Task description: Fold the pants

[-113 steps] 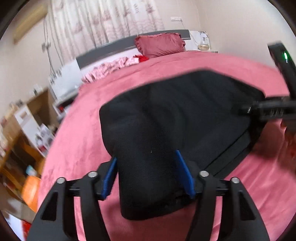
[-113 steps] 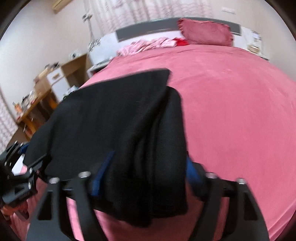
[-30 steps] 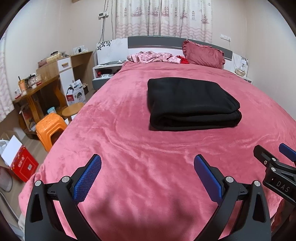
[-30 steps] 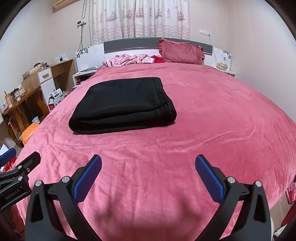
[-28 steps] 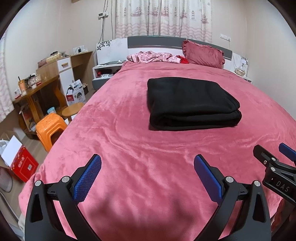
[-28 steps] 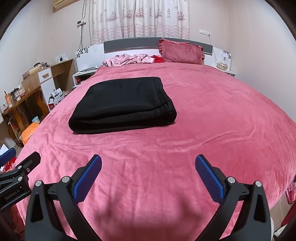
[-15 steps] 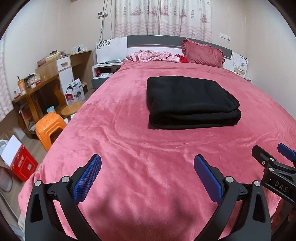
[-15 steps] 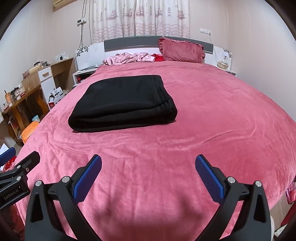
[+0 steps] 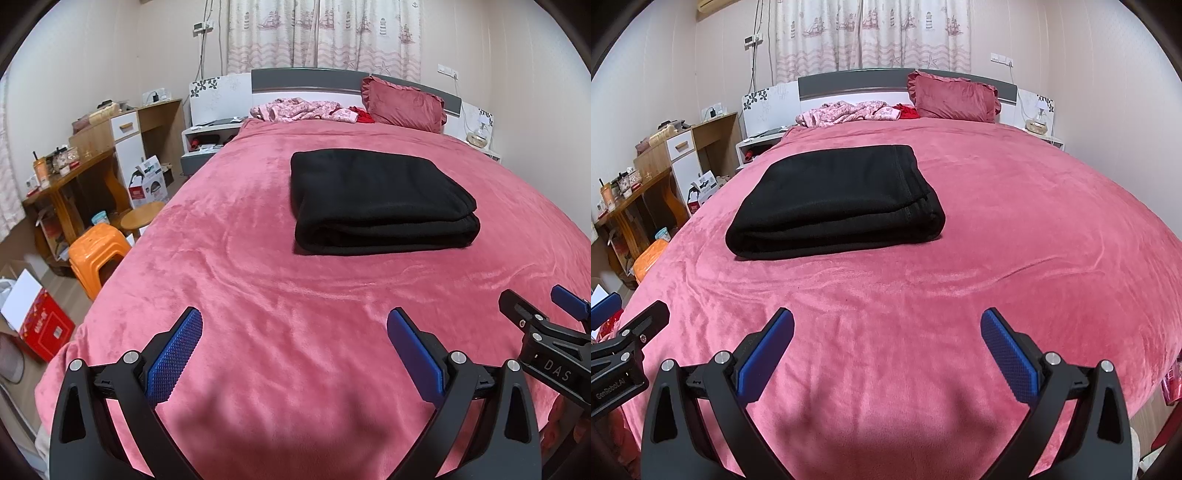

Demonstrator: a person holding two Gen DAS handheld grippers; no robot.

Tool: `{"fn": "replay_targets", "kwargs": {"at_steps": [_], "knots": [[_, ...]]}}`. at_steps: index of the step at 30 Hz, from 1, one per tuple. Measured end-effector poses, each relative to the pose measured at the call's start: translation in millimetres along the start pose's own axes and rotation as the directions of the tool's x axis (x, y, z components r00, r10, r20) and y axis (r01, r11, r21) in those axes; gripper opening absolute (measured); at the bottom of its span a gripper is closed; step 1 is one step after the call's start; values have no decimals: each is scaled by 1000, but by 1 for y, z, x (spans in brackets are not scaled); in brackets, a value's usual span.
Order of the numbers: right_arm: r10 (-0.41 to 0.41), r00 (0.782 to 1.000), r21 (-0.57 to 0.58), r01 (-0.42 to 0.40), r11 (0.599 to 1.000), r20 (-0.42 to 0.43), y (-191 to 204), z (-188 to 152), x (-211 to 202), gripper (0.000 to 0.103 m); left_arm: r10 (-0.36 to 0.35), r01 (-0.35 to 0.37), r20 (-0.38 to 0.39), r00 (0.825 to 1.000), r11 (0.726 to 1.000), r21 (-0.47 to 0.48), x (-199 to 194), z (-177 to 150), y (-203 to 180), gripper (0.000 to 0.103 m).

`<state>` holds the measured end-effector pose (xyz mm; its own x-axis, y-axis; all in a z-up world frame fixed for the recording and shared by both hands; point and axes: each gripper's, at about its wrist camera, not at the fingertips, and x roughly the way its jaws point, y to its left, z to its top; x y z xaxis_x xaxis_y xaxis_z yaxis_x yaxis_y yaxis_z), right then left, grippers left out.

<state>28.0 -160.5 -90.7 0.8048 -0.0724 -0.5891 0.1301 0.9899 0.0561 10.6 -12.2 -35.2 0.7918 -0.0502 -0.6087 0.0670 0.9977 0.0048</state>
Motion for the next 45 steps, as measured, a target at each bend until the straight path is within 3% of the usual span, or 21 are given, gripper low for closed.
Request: {"fn": "replay_targets", "kwargs": {"at_steps": [45], "knots": [[11, 1000, -2, -11, 1000, -20, -3, -2, 7, 101, -8, 8, -16, 1000, 1000, 6, -1, -9, -3, 99]]}}
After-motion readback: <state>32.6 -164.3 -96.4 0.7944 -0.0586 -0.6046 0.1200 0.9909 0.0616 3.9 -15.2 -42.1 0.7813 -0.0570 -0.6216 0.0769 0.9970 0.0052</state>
